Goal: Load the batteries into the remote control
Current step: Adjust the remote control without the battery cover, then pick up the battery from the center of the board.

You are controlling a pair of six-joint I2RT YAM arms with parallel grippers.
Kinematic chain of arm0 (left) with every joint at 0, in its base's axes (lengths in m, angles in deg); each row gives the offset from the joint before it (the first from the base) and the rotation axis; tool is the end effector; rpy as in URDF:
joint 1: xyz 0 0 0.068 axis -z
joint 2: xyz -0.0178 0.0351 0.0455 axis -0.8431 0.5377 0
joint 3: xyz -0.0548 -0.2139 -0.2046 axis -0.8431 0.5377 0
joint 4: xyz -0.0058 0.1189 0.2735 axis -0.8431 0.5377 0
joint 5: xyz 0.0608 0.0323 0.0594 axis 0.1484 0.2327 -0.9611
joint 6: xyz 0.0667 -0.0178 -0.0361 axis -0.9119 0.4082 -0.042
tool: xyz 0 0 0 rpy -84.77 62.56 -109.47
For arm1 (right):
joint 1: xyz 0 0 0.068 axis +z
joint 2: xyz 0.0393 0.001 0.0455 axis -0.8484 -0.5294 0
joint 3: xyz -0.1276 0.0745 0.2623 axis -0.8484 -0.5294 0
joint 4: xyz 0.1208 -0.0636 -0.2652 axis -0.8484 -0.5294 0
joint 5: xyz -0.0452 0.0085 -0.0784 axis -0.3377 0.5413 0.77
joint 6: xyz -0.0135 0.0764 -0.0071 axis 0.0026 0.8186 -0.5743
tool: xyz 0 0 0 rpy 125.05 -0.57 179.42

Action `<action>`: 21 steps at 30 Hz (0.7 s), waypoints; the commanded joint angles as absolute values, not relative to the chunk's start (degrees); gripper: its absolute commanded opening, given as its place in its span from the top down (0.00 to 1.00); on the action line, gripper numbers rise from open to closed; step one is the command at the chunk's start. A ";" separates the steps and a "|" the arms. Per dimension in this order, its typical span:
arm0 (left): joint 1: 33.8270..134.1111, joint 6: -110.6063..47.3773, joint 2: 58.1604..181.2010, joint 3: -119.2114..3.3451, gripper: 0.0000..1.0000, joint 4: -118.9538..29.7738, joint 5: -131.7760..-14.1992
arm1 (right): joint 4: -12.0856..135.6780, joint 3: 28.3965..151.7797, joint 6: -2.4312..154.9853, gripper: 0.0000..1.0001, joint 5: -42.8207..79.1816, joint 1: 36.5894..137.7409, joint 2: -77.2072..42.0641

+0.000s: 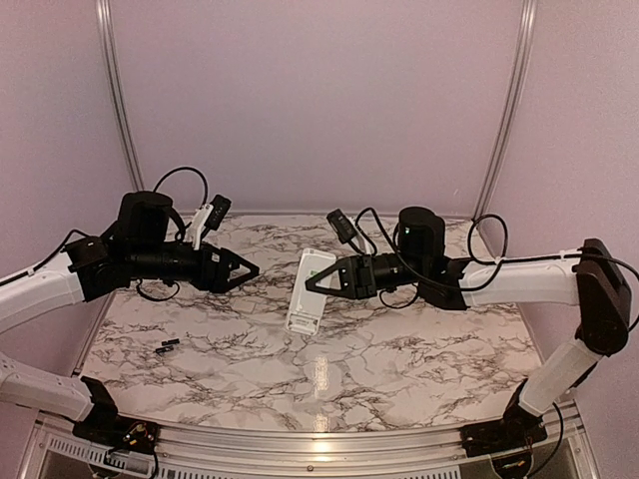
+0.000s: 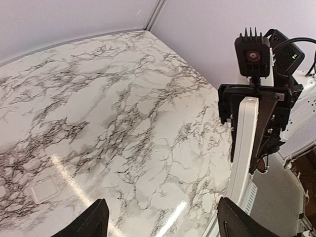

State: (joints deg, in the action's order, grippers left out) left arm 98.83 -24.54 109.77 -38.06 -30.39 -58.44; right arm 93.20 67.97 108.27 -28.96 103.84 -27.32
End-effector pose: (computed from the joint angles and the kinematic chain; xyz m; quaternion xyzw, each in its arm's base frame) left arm 0.2164 -0.2249 0.3160 0.2668 0.7910 -0.4070 0.3707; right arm 0.2385 0.3233 0.2695 -0.3462 0.6425 0.6518 0.2062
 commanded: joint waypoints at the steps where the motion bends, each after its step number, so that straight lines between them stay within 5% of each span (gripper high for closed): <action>1: 98.45 -33.36 108.02 -41.12 0.21 -7.15 -75.19 | 86.22 68.85 102.61 1.00 -26.23 101.39 -24.32; 12: 98.08 -38.75 117.65 -51.59 0.27 12.90 -94.16 | 79.34 67.32 97.81 1.00 -25.30 99.36 -22.07; 21: 98.07 -40.14 126.00 -53.53 0.37 14.47 -102.31 | 79.91 66.26 97.45 1.00 -25.77 99.23 -21.48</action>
State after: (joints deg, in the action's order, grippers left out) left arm 98.37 -38.31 123.76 -52.55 11.14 -96.47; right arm 79.69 66.68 98.70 -25.68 99.77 -22.79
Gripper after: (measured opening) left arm 0.651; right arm 0.139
